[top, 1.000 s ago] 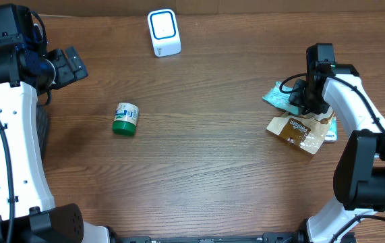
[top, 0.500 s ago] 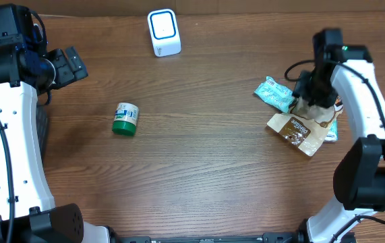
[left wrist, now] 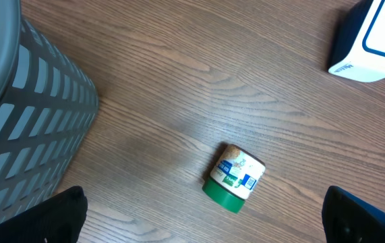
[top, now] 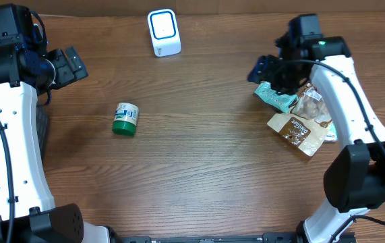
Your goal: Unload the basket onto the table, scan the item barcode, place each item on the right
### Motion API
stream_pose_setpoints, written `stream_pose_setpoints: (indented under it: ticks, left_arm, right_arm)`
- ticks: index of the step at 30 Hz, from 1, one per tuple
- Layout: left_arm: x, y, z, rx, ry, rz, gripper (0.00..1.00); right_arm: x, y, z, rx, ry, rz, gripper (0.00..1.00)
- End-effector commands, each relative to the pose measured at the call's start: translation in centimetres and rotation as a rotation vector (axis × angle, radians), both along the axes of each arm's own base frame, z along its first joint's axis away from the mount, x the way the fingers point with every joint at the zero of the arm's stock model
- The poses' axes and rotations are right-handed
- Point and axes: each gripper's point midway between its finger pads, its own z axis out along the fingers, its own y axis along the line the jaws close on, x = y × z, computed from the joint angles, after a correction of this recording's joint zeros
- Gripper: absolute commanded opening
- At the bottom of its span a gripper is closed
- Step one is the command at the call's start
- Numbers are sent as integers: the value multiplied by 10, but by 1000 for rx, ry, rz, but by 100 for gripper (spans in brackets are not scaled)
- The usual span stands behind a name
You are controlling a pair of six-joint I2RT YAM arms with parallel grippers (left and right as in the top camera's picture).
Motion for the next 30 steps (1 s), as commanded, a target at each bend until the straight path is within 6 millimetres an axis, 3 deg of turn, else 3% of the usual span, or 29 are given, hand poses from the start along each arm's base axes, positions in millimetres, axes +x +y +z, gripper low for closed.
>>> stream_pose_setpoints:
  ticks: [1,12,19,22,26,30]
  left_arm:
    - [0,1,-4,8,13,-9,99]
    - [2,-2,-3,-11,6,-5,100]
    - [4,-24,-3,-125,-9,-48,100]
    - [-4,-30,-7,-128,29,-117,99]
    - [-15,-46,-23,-146,110,-199,96]
    - [-19,-65,-55,-156,185,-246,97]
  right_arm:
    - [-6,16,-5,20,4,39,74]
    - [-9,21,-8,17,11,52,74]
    - [-10,20,-8,8,13,54,75]
    - [-9,18,-9,-3,6,67,78]
    - [-9,18,-9,-15,-5,96,80]
    - [-8,18,-9,-14,-10,96,80]
